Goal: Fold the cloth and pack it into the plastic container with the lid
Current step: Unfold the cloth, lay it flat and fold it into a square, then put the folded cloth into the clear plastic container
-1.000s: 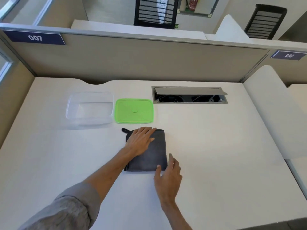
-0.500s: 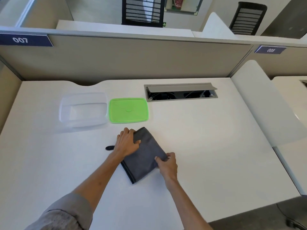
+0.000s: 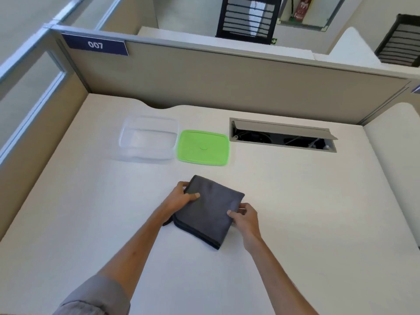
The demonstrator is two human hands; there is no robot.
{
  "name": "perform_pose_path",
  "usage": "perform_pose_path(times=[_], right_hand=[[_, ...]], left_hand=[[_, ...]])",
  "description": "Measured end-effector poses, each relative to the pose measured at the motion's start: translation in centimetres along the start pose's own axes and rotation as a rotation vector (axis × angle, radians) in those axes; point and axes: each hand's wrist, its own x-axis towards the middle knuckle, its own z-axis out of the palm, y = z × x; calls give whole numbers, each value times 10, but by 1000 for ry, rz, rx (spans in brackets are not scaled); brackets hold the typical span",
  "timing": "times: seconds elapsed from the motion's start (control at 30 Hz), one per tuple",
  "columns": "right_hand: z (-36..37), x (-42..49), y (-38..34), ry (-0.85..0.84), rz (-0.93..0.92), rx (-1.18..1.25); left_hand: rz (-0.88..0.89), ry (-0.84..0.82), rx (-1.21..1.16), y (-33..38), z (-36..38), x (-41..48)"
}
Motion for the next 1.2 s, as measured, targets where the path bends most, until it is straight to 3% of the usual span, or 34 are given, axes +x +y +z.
perform_pose_path(times=[0.1, 0.2, 0.37, 0.73, 1.03, 1.2], right_hand=[[1, -1, -4, -27, -115, -236], [4, -3, -7, -70, -198, -320], [18, -7, -20, -118, -273, -268], [71, -14, -94, -133, -375, -78], [160, 9, -170, -172, -408, 3], [204, 41, -221, -170, -401, 8]], left_hand=[[-34, 18, -97, -3, -5, -6], [-90, 7, -148, -5, -14, -10], [-113, -32, -171, -13, -39, -18], [156, -246, -104, 21, -149, -34], [262, 26, -106, 73, -237, -6], [256, 79, -123, 109, -275, 28]])
